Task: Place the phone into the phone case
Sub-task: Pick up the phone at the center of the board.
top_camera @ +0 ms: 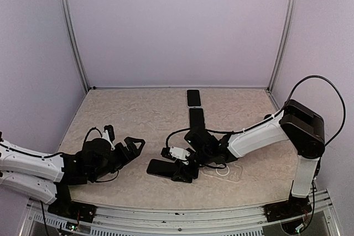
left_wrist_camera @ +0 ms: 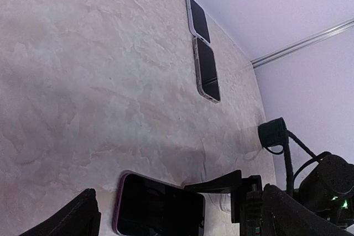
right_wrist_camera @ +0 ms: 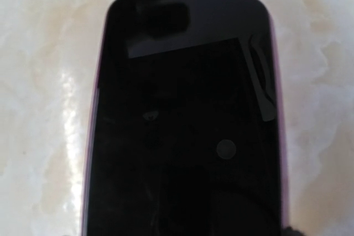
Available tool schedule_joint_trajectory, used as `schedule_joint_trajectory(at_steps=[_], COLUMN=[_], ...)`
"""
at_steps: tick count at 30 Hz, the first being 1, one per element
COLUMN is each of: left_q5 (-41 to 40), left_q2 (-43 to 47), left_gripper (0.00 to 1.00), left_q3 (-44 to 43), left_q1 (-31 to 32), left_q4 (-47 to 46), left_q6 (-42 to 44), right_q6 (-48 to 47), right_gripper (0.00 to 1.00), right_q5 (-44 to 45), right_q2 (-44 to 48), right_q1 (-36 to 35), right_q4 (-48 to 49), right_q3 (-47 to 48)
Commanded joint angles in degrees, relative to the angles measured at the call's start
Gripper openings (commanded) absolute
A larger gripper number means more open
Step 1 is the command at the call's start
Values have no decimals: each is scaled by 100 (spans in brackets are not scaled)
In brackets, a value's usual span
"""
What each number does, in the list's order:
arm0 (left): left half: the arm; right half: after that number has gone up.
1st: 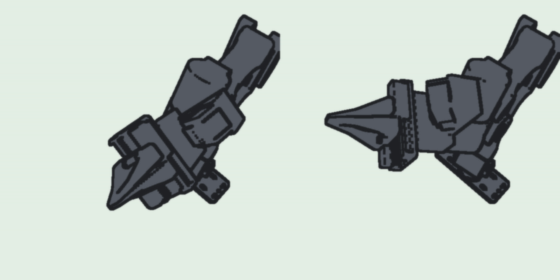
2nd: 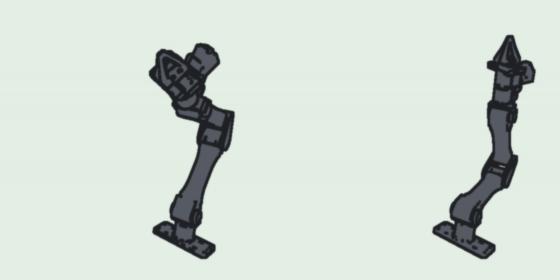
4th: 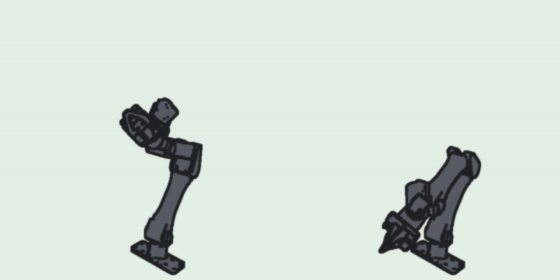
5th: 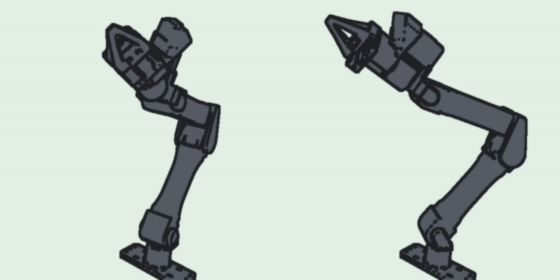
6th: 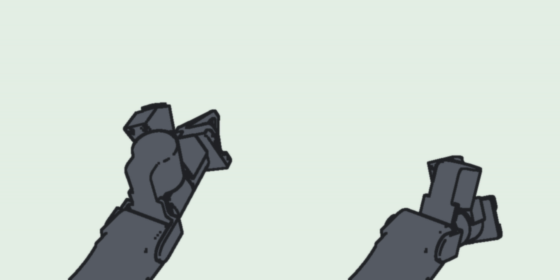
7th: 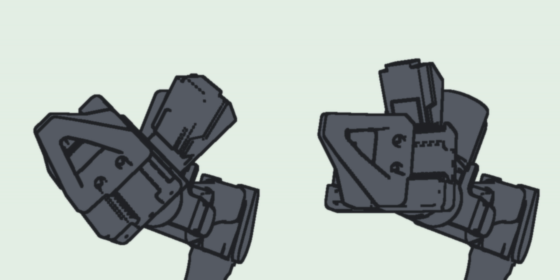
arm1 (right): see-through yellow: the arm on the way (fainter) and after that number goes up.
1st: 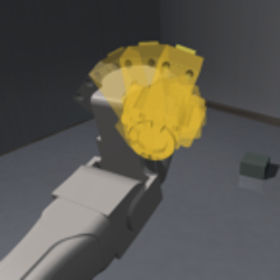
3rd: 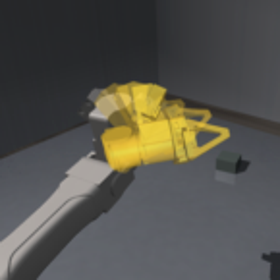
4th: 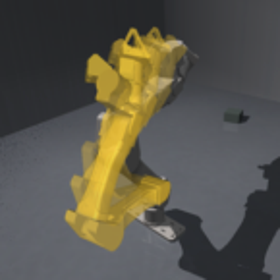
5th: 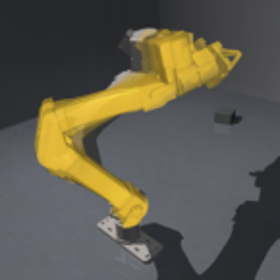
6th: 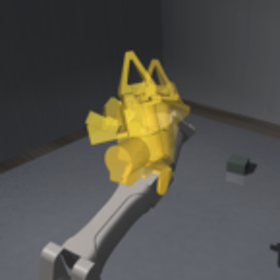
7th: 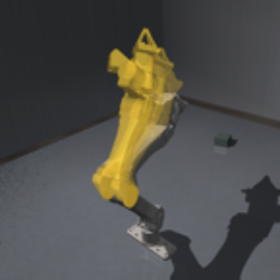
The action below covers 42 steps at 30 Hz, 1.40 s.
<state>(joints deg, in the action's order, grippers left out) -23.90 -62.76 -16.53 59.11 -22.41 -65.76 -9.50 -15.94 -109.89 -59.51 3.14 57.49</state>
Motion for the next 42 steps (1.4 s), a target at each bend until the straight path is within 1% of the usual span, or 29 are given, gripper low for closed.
schedule_joint_trajectory(at_steps=[1, 3, 4, 6, 8, 9, 10, 12, 15, 17, 21, 24, 29, 33, 39, 42], left_q5=[-1037, -1190, -1161, -922, -483, -363, -364, -496, -514, -397, -33, 182, 503, 865, 1362, 1641], left_q2=[-67, -64, -42, 186, 487, 601, 741, 885, 769, 679, 636, 537, 217, -137, -566, -717], left_gripper=[99, 99, 99, 99, 99, 99, 99, 99, 99, 99, 98, 96, 97, 97, 94, 91], left_q3=[-458, -406, -310, 103, 708, 978, 1045, 860, 583, 599, 755, 636, 379, 274, 185, 132], left_q1=[340, 377, 335, 186, -62, -147, -182, -173, -178, -173, -173, -174, -182, -182, -191, -200], left_q4=[1392, 1528, 1448, 949, 63, -168, -171, 394, 759, 503, -253, -353, -318, -510, -821, -982], left_q6=[-2, -372, -497, -665, -648, -722, -751, -663, -485, -324, 47, 375, 790, 977, 1124, 1229], right_q6=[53, 46, 45, 52, 61, 54, 53, 45, 36, 40, 53, 61, 75, 80, 72, 47], right_gripper=[54, 54, 54, 54, 51, 49, 47, 41, 34, 28, 24, 20, 15, 14, 13, 13], right_q5=[-268, -230, -226, -233, -262, -280, -287, -315, -346, -333, -258, -119, 183, 399, 672, 726], right_q2=[-54, -59, -67, -76, -77, -77, -77, -81, -77, -35, 133, 316, 626, 844, 1272, 1407], right_q1=[-8, -8, -8, -8, -8, -8, -11, -8, -8, -17, -64, -119, -207, -269, -340, -379], right_q4=[-328, -331, -330, -331, -191, -169, -157, -148, -124, -82, 86, 283, 608, 833, 1113, 1162], right_q3=[-177, -173, -169, -170, -198, -209, -220, -215, -189, -189, -284, -413, -603, -741, -991, -1053])
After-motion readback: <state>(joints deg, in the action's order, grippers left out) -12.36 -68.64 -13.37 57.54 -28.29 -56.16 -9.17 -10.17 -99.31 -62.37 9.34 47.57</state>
